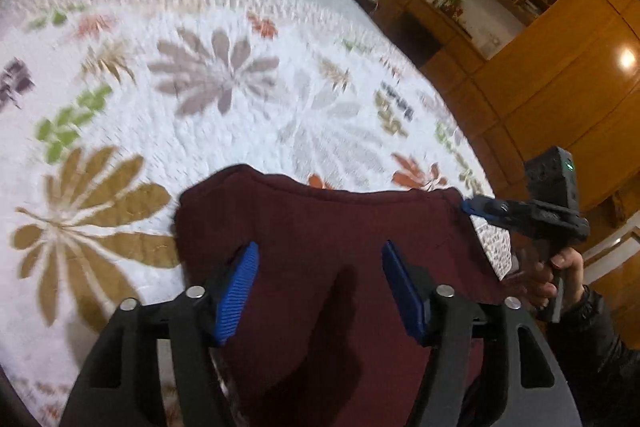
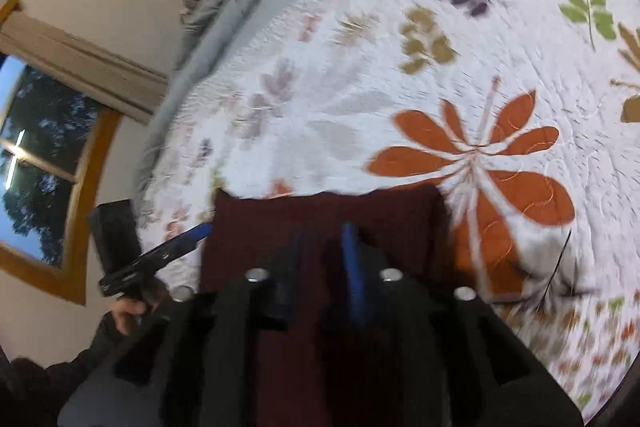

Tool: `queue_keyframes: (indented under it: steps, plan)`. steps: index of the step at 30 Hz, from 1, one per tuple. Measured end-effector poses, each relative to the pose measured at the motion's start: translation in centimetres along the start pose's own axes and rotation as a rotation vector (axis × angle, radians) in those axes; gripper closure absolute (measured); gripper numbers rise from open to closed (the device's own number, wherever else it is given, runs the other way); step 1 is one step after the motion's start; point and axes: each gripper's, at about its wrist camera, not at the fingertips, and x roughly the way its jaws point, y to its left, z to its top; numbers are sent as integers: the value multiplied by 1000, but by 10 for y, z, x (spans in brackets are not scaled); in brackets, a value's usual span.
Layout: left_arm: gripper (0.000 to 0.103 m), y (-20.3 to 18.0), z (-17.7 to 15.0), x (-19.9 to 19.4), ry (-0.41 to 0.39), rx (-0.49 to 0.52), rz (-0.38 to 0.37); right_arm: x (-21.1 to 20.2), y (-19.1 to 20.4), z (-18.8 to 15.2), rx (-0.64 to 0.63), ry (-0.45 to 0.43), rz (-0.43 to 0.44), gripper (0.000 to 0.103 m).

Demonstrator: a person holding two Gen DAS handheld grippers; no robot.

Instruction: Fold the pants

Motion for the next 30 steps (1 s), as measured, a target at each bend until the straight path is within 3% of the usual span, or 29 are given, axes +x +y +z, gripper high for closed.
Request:
queue_keyframes:
  steps: [4, 7, 9, 10, 11, 12, 13, 15, 16, 17, 18, 20, 22, 24, 30]
  plan:
    - [26, -15, -26, -23, -12, 19, -6, -14, 32, -36, -74, 55, 37, 63]
    - [24, -20, -48, -17, 36, 31, 6, -8, 33, -66, -93, 122, 31, 62]
    - [24, -17, -57, -3, 69, 37, 33, 4, 15, -76, -65, 155, -44, 77]
    - [24, -15, -60, 3, 80, 41, 38, 8, 7, -76, -46, 160, -54, 95]
    - [24, -16, -61, 6, 88, 47, 47, 8, -1, -74, -29, 158, -66, 103]
    - [24, -17, -62, 6, 87, 51, 50, 5, -5, -72, -16, 150, -75, 103]
    - [24, -19, -60, 1, 85, 49, 52, -1, -6, -72, -6, 139, -72, 100]
    - [24, -21, -57, -11, 73, 31, 27, -13, -2, -71, -16, 124, -79, 80]
    - [22, -21, -55, -22, 55, 27, 7, -23, 0, -70, -21, 107, -91, 46]
    - [20, -19, -54, -31, 36, 23, -6, -33, 1, -70, -19, 84, -90, 19]
    - [14, -12, -53, -40, 19, 3, -27, -46, 1, -68, -8, 59, -82, 12]
    - [9, 7, -50, -46, 37, -70, -81, -55, -8, -61, 18, 46, -66, 9]
    - [9, 34, -51, -40, 100, -181, -146, -53, -26, -57, 93, 99, 0, 8]
    - [9, 63, -53, -31, 169, -313, -224, -45, -45, -56, 153, 146, 11, 8]
    - [9, 87, -57, -15, 239, -405, -303, -17, -70, -52, 203, 235, 67, 8]
